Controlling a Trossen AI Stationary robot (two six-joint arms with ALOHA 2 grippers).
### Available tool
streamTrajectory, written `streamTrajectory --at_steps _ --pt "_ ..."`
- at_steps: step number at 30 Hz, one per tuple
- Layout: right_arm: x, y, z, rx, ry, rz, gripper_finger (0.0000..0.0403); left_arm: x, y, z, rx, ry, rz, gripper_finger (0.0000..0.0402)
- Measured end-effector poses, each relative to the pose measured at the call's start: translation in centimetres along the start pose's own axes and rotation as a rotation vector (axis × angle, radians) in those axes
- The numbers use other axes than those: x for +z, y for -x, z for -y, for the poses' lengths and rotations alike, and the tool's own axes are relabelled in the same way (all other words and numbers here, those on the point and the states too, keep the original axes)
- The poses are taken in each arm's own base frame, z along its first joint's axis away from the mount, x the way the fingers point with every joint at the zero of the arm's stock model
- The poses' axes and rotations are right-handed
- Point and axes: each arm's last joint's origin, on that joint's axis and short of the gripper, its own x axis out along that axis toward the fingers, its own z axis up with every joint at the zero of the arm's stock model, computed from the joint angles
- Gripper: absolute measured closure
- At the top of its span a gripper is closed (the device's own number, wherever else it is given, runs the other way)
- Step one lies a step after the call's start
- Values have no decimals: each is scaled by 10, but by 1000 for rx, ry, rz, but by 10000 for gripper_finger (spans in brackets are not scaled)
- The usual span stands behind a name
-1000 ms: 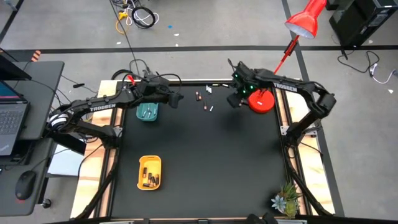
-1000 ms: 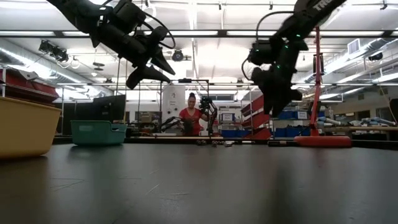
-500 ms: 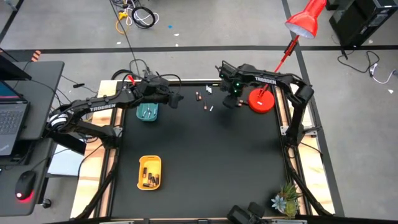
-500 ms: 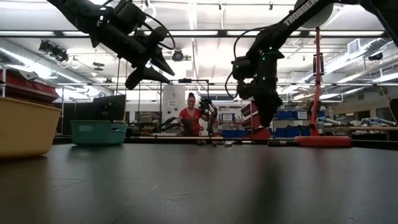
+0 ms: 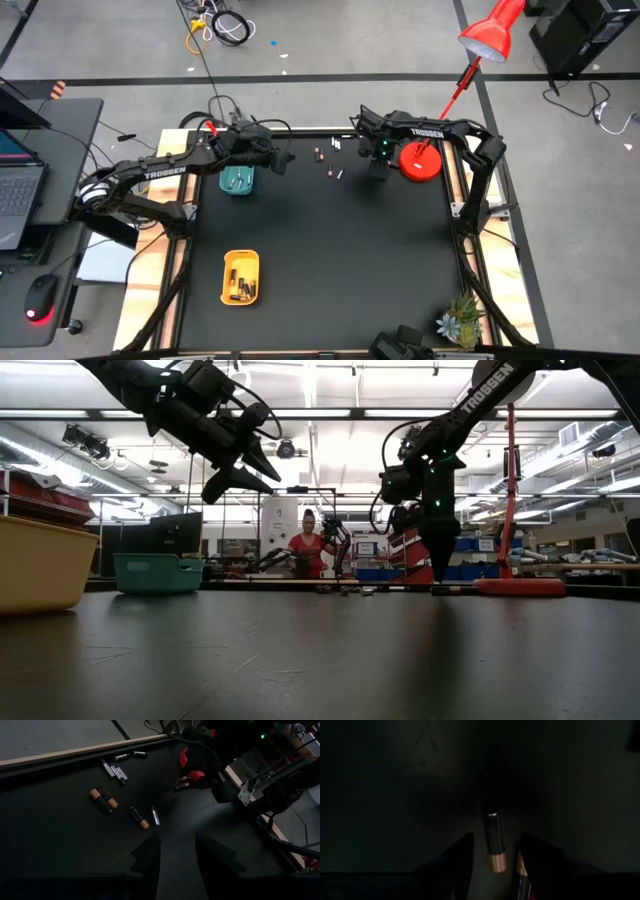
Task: Sort batteries
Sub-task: Put the black battery into the yellow bin
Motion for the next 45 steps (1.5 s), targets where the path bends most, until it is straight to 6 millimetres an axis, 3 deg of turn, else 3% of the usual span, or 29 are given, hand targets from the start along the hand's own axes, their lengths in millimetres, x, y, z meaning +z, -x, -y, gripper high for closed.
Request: streamTrajectory --at_steps 15,18,22,28,45 --pt "-17 -33 -7 7 5 43 238 0 0 0 4 5 1 271" --pt "-18 -36 -10 10 12 47 268 0 0 0 3 25 1 271" --pt "-18 -36 -13 43 26 57 355 0 0 0 3 30 1 271" --pt "-16 -36 -18 51 32 60 361 0 0 0 -3 30 -2 271" --pt "6 21 -28 364 -120 301 361 -1 0 4 -97 14 -46 271"
